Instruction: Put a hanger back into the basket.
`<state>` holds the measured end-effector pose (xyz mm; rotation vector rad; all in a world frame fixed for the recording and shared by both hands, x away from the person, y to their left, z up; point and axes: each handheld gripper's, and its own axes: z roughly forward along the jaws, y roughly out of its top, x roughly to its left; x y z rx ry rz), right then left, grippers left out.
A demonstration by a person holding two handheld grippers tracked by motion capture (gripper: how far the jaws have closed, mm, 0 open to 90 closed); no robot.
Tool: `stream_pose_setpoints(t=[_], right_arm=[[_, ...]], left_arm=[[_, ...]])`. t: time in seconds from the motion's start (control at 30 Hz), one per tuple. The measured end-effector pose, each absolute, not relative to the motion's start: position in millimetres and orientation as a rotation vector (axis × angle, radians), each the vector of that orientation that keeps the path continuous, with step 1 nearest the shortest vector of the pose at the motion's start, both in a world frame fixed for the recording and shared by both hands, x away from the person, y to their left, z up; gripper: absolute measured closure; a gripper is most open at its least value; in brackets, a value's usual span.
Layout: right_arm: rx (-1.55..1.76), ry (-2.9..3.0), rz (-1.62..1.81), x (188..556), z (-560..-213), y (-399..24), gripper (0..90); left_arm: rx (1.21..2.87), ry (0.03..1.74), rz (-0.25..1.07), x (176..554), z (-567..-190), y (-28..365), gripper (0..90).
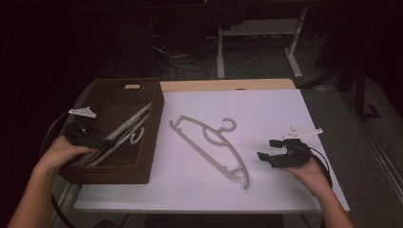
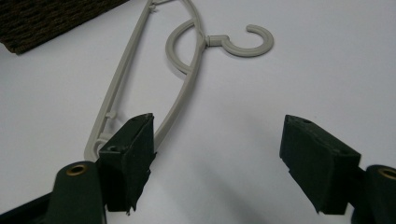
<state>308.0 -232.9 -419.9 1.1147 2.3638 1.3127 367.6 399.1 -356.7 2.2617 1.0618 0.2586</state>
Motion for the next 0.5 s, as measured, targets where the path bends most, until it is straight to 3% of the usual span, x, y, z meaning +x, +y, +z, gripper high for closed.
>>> stream_pose_setpoints(t=[0.27,0.5], right_arm=[[1.11,2.363,1.317,308.7,-418.9,-232.0,25.5],[1.107,2.362,1.322,308.6,-418.1,-231.3,25.5]], left_arm=[[2.176,0.954,0.333,360.4,-325.4,389.7,2.9],[2.093,0.876,0.347,355.4,-296.3,353.1,2.9]])
